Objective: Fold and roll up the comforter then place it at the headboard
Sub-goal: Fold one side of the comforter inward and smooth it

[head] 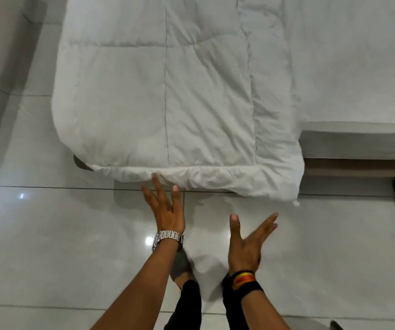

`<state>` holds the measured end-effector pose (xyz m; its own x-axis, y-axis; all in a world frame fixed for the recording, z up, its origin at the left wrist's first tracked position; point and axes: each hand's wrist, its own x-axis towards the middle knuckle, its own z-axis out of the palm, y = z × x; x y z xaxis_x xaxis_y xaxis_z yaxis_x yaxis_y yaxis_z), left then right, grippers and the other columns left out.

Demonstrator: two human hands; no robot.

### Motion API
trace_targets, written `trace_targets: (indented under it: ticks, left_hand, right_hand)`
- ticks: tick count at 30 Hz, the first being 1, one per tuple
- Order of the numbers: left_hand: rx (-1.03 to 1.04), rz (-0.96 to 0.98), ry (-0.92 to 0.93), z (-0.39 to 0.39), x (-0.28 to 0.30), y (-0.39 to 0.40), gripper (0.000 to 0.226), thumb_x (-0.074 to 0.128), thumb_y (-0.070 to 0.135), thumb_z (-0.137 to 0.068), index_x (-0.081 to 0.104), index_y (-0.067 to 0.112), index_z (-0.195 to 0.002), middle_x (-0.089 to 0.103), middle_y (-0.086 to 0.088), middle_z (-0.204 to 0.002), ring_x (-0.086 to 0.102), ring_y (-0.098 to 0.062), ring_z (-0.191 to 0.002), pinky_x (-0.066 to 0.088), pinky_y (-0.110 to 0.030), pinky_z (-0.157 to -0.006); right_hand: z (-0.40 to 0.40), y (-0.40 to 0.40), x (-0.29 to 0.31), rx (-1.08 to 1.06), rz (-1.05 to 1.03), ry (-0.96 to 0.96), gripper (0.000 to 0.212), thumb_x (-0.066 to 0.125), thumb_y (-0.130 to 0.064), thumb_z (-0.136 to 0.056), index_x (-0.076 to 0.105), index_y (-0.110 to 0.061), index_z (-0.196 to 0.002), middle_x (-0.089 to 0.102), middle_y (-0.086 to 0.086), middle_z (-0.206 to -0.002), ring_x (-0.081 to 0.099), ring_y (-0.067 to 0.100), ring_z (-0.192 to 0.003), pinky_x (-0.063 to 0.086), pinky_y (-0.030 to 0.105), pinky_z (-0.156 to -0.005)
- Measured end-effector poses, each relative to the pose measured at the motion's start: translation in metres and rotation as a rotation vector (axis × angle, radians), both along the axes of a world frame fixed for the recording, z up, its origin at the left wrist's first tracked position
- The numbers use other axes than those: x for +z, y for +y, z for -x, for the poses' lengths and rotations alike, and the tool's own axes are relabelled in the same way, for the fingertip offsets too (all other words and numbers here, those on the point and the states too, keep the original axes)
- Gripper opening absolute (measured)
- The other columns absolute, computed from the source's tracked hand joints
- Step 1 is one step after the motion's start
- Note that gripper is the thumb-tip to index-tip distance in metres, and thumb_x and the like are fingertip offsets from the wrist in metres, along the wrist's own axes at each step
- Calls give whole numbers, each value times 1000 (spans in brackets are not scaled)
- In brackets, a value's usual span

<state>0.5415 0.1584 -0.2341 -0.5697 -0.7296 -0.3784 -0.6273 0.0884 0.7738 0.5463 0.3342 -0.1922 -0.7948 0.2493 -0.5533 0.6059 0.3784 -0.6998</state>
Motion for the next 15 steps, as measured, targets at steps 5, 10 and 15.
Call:
trace_targets:
  ticks: [5,10,15]
  left_hand:
    - [257,-209,88,24,-22,-25,82,34,79,-95,-16,57,-156,-29,-4,-170,-15,-22,-159,11,-55,-123]
    - [476,-368,266,73,-57,-52,104,50,84,-82,-20,57,-154,-16,1,-173,11,-30,-160,27,-68,-119]
    - [862,-652,502,96,-70,-63,129,93,53,-61,16,31,-162,48,0,-157,61,-23,-129,56,-52,-100]
  right_hand:
    - [55,-72,-46,-110,210,118,125,74,-83,-70,-16,-65,-154,-36,0,-168,-1,19,-159,23,48,-125]
    - [135,-108,-89,-159,199,177,130,76,-84,-65,-14,-61,-157,-38,5,-167,4,30,-162,29,40,-119]
    - [173,-120,-112,-263,240,243,144,91,-69,-61,-11,-55,-161,-25,7,-171,4,29,-161,28,44,-120]
